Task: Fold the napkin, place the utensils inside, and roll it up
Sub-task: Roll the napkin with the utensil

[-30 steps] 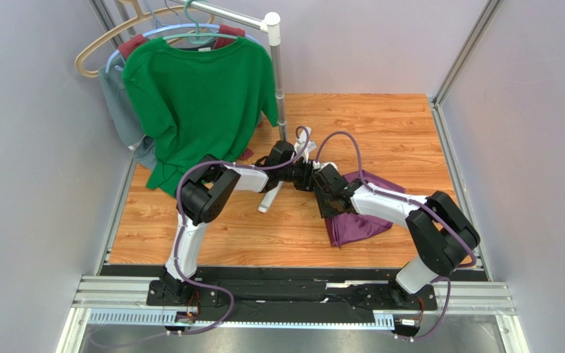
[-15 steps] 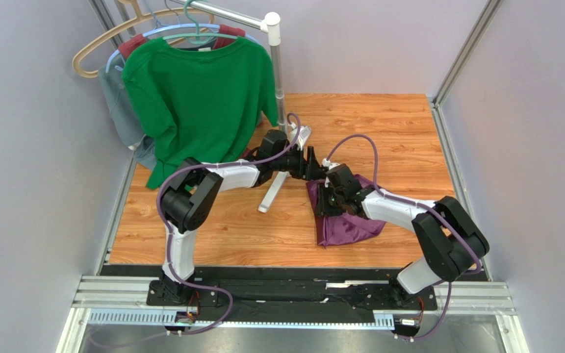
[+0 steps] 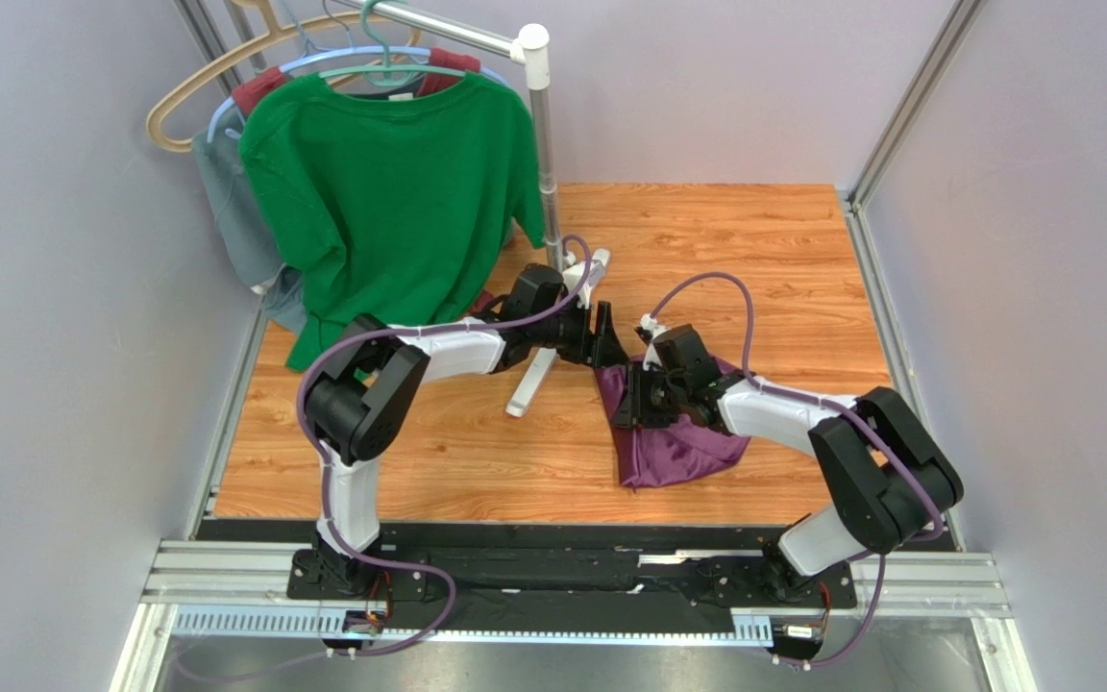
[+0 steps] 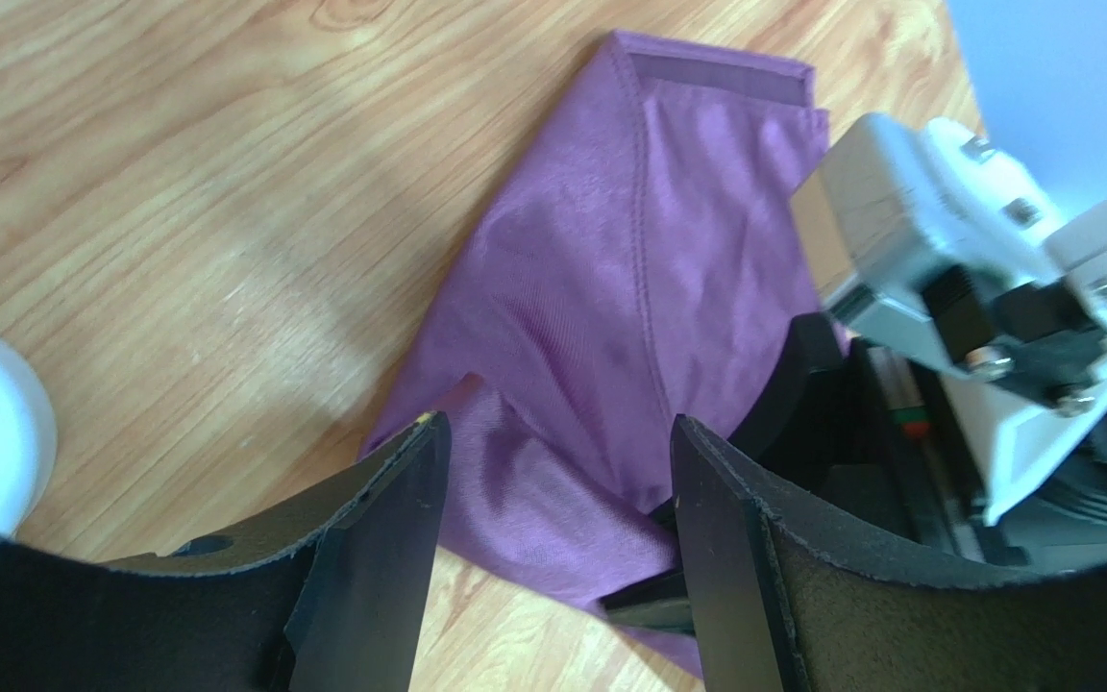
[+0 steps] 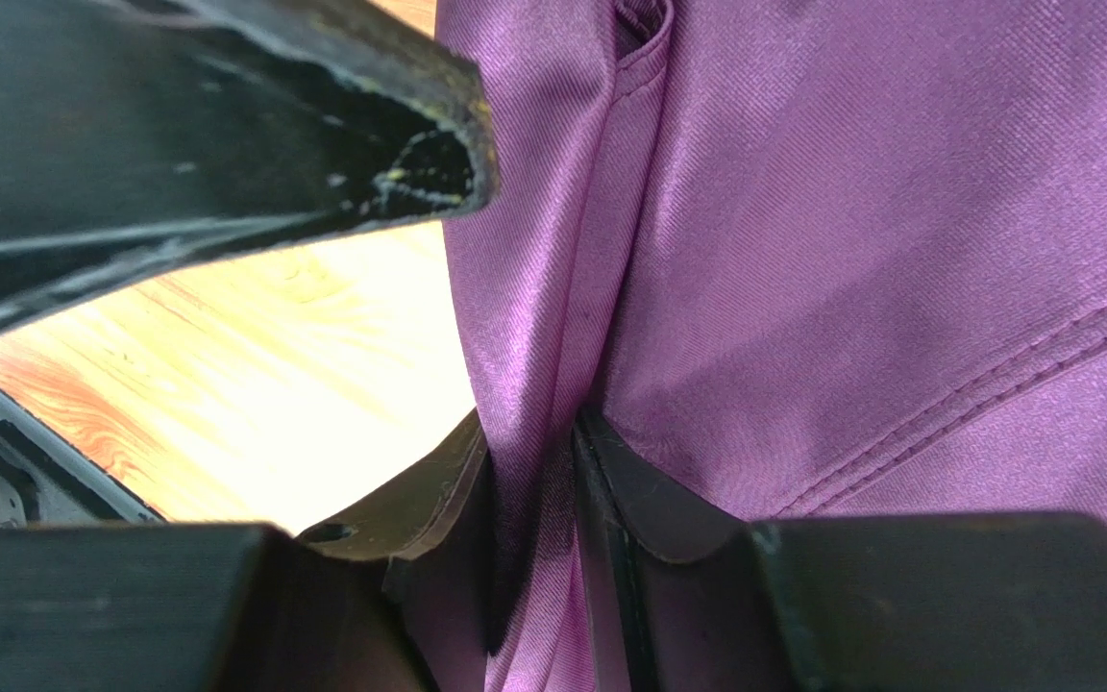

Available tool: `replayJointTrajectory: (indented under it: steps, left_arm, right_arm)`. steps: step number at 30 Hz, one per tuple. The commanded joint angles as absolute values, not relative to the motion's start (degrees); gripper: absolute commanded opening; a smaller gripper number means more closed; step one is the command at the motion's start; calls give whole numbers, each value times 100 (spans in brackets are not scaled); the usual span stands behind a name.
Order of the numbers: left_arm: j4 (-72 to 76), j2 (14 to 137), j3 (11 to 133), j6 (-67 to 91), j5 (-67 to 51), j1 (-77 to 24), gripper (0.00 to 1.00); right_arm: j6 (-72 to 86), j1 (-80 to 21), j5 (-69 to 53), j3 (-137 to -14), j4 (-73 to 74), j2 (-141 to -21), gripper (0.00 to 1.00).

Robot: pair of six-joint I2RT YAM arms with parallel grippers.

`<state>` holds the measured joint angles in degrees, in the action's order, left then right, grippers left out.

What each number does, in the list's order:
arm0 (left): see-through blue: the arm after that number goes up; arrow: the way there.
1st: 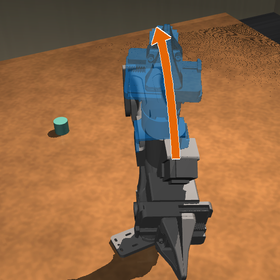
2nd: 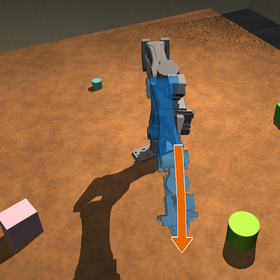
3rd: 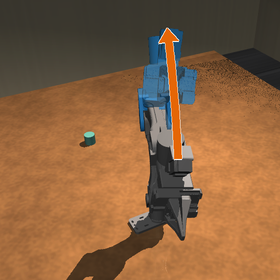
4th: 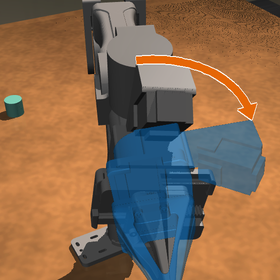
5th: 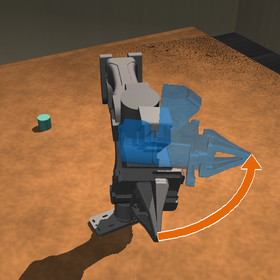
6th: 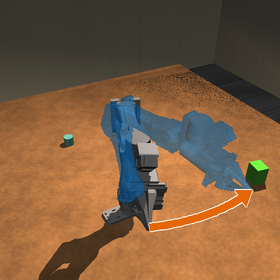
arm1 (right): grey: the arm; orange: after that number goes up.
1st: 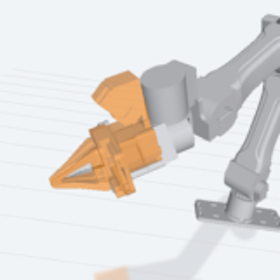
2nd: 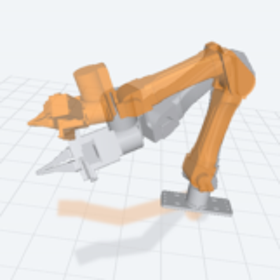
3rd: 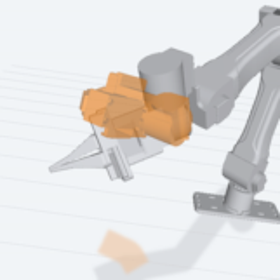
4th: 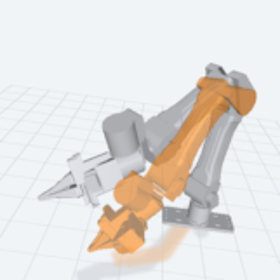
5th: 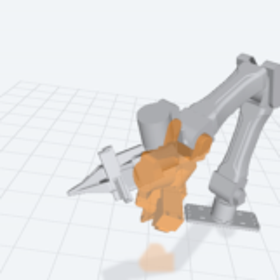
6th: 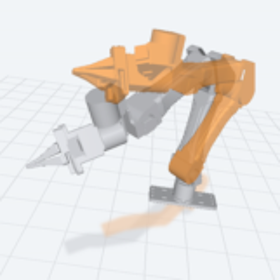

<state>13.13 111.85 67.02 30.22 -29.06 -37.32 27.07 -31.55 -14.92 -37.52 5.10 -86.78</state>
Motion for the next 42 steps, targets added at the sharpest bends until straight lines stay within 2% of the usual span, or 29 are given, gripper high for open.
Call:
replayJointTrajectory:
  steps: [1,13,27,35,42]
  left_arm:
    - [932,11057,6697,2593,-2646,-3744,67]
    - [325,11118,6820,2259,-2136,-3797,63]
    - [26,11180,6987,2135,-1793,-3920,66]
    - [439,11373,6943,2654,-2259,-3920,52]
    - [378,11522,7040,2769,-2197,-3911,49]
  right_arm:
    - [2681,-3155,-1415,-3428,1345,-8903,30]
    - [2681,-3155,-1406,-3428,1354,-8903,30]
    - [2707,-3147,-1354,-3410,1371,-8886,30]
    - [2725,-3147,-1354,-3401,1371,-8868,30]
    - [2725,-3155,-1354,-3384,1380,-8842,30]
